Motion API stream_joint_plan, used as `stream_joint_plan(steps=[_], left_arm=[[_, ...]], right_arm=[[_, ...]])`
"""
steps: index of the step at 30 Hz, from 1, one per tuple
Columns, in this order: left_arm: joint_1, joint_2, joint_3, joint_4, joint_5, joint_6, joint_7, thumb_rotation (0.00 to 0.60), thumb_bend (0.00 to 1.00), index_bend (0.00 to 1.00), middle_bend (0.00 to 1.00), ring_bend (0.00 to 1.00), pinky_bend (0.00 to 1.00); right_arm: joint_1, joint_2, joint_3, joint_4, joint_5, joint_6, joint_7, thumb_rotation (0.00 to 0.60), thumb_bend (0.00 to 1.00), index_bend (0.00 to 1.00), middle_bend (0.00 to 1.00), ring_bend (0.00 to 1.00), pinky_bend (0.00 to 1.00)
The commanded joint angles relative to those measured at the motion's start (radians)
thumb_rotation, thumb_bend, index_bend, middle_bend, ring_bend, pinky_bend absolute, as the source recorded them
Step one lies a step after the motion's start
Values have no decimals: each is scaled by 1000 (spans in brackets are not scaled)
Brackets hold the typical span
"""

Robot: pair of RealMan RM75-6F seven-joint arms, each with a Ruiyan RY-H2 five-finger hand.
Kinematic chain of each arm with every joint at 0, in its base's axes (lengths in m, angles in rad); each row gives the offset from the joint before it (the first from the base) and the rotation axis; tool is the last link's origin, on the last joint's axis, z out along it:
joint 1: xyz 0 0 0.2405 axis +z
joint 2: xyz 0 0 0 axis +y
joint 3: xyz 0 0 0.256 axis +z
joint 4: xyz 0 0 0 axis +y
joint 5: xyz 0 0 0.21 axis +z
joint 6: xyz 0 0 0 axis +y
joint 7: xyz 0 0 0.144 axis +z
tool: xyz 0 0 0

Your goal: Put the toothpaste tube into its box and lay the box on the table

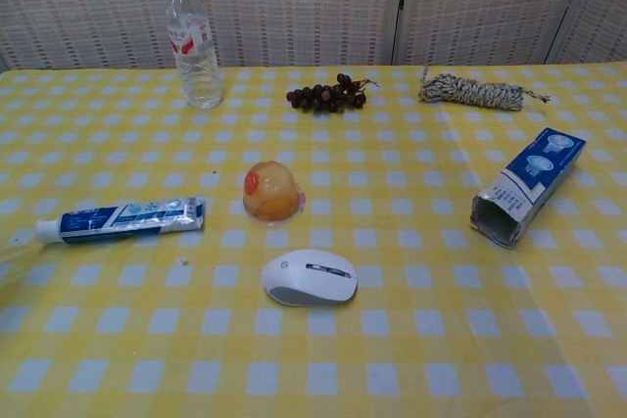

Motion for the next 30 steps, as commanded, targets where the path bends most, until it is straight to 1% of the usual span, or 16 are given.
stream_joint_plan(steps=[1, 7, 13, 18, 23, 29, 30], left_arm=[[-66, -56, -27, -27, -102, -84, 95, 600, 222, 401, 1000, 1000, 1000], [-134, -135, -64, 15, -205, -125, 188, 600, 221, 406, 1000, 1000, 1000], [-194, -196, -90, 54, -291, -159, 242, 600, 197, 349, 1000, 1000, 1000], [-241, -249, -105, 112, -336, -181, 252, 600, 195, 342, 1000, 1000, 1000], [-285, -307, -114, 202, -389, -214, 255, 600, 196, 345, 1000, 1000, 1000], [-307, -345, -110, 265, -383, -227, 220, 600, 197, 380, 1000, 1000, 1000], [-315, -354, -111, 288, -390, -237, 216, 600, 197, 383, 1000, 1000, 1000]], right_arm=[[4, 1, 0, 2, 0, -8, 8, 600, 365, 0, 0, 0, 0], [6, 5, -1, 4, 3, -14, 12, 600, 364, 0, 0, 0, 0], [10, 8, 3, 4, 18, -26, 15, 600, 364, 0, 0, 0, 0], [12, 13, 6, 4, 26, -31, 25, 600, 364, 0, 0, 0, 0], [13, 16, 5, 4, 26, -34, 29, 600, 364, 0, 0, 0, 0], [12, 20, 8, 6, 32, -34, 40, 600, 364, 0, 0, 0, 0], [13, 21, 8, 9, 36, -37, 42, 600, 364, 0, 0, 0, 0]])
